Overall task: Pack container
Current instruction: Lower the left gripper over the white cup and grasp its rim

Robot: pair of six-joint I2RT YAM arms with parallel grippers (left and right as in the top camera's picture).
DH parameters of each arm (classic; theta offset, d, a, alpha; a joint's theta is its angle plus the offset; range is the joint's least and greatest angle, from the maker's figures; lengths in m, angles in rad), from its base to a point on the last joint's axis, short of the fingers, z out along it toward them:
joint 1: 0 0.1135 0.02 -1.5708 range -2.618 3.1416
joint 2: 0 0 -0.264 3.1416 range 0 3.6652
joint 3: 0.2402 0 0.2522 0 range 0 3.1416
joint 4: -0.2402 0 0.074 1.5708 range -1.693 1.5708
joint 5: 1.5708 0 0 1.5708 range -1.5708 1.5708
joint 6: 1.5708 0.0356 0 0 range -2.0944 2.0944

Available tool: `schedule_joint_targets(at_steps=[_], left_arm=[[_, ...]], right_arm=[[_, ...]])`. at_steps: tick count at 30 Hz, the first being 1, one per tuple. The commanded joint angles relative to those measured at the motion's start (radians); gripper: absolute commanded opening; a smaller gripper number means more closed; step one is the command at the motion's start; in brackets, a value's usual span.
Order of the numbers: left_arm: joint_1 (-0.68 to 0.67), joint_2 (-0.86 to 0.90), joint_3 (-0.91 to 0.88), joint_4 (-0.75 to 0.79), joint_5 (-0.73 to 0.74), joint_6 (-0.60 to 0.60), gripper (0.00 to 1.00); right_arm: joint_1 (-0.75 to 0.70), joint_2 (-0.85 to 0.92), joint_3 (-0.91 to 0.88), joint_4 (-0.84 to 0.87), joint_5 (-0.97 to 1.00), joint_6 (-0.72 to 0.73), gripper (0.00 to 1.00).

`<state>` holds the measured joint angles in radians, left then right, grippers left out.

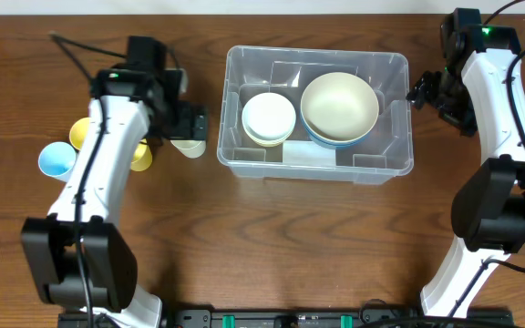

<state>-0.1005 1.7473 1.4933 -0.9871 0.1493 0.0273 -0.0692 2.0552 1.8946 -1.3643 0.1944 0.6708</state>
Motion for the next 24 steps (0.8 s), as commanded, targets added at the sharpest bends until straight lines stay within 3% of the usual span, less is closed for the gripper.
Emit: schedule_joint_targets(at_steps=[1, 24], left_arm=[[0.001, 0.028, 0.018, 0.006, -0.058, -0.016, 0.98], [0.019, 0.048, 0.018, 0.109, -0.136, -0.050, 0.98]], right_arm=[[-0.002, -0.003, -0.001, 0.000, 0.007, 0.016, 0.99], [-0.002, -0.003, -0.001, 0.000, 0.007, 0.016, 0.99]])
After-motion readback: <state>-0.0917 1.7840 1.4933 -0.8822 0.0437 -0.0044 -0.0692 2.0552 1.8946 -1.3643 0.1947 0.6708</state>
